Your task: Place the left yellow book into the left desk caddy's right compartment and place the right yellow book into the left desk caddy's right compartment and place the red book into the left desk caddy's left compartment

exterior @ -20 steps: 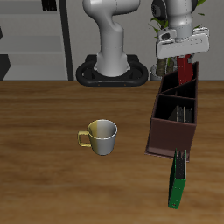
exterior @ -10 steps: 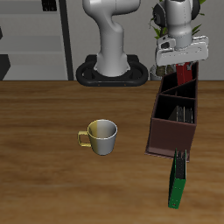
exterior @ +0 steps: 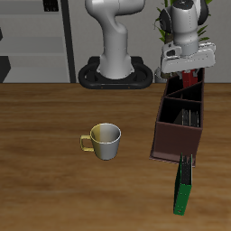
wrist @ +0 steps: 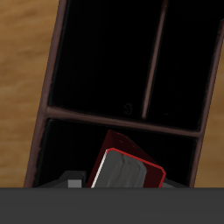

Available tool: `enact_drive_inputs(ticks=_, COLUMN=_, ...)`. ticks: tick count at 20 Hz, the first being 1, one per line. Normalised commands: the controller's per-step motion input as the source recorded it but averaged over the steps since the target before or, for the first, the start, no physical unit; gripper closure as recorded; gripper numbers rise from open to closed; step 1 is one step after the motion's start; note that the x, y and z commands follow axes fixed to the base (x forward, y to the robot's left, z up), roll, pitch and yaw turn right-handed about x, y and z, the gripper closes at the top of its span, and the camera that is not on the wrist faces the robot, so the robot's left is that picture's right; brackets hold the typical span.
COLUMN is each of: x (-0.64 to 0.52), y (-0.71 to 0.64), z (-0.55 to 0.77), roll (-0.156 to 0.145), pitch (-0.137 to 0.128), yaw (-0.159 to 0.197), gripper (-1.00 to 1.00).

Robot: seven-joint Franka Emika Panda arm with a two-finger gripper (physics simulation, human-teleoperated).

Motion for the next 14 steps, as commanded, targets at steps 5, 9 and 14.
enact_drive_inputs(ticks=5, x=0.0, y=0.01, z=0.03, roll=-0.002, pitch=0.007, yaw=0.0, gripper=-1.0)
enact_drive_inputs(ticks=9, x=-0.02, y=0.0, z=0.07, roll=0.002, pitch=-0.006, yaw=-0.003, gripper=-1.0)
enact_drive_inputs(ticks=14, x=-0.04, y=-0.1, z=0.28, roll=-0.011, pitch=-0.039, yaw=0.003, gripper=-1.0)
